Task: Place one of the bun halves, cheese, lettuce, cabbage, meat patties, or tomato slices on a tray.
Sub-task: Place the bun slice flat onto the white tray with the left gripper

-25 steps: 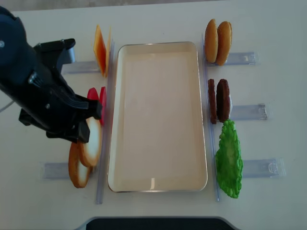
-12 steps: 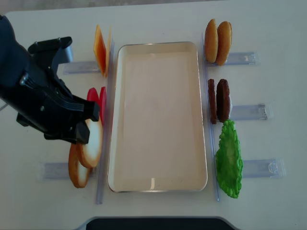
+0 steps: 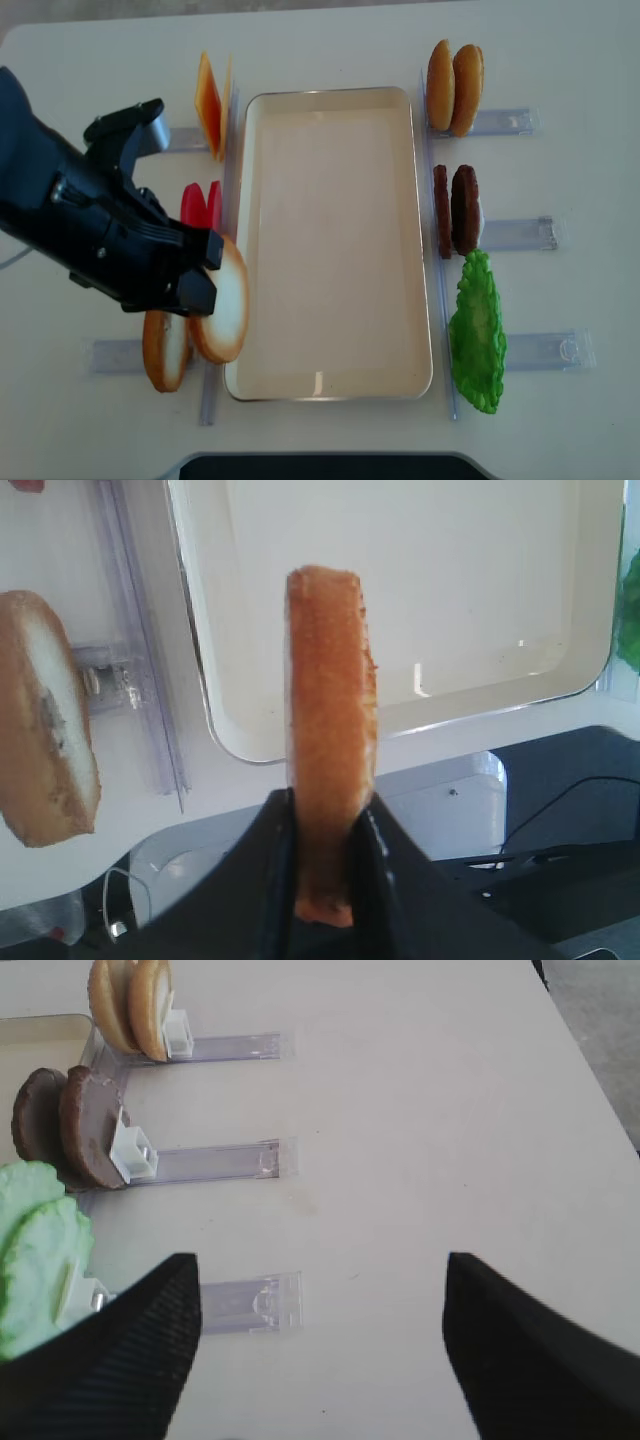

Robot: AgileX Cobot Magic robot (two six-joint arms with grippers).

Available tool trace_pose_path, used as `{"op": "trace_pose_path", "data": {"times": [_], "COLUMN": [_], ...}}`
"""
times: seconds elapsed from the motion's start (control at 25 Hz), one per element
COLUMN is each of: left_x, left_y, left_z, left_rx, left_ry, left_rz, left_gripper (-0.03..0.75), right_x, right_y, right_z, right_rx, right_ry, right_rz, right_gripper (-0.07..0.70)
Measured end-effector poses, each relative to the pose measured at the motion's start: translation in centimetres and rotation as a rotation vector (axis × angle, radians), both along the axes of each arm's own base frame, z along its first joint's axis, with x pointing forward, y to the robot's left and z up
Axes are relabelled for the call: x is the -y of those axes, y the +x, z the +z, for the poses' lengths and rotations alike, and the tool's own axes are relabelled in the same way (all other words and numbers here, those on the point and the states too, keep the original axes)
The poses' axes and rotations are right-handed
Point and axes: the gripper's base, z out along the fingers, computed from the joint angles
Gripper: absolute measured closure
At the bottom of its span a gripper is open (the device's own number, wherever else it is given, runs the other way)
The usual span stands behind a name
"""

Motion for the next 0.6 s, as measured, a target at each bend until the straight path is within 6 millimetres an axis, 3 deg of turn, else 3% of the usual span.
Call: {"op": "trace_pose_path", "data": {"times": [0.32, 0.6], "left_x": [-1.8, -3.6], "left_y": [-1.1, -0.2], "left_z": [-1.8, -4.1], "left_rx": [0.059, 0.151], "left_ry": [-0.251, -0.411], "left_rz": [-0.009, -0.044], "left_gripper": [0.599, 0.602], "right_x": [0.0, 0.0], "right_y": [0.0, 0.0], "right_z": [0.0, 0.0], "right_rx": [0.0, 0.0], "right_ry": [0.0, 0.0], "right_rz": [0.0, 0.0], "right_gripper": [0.118, 0.118]}}
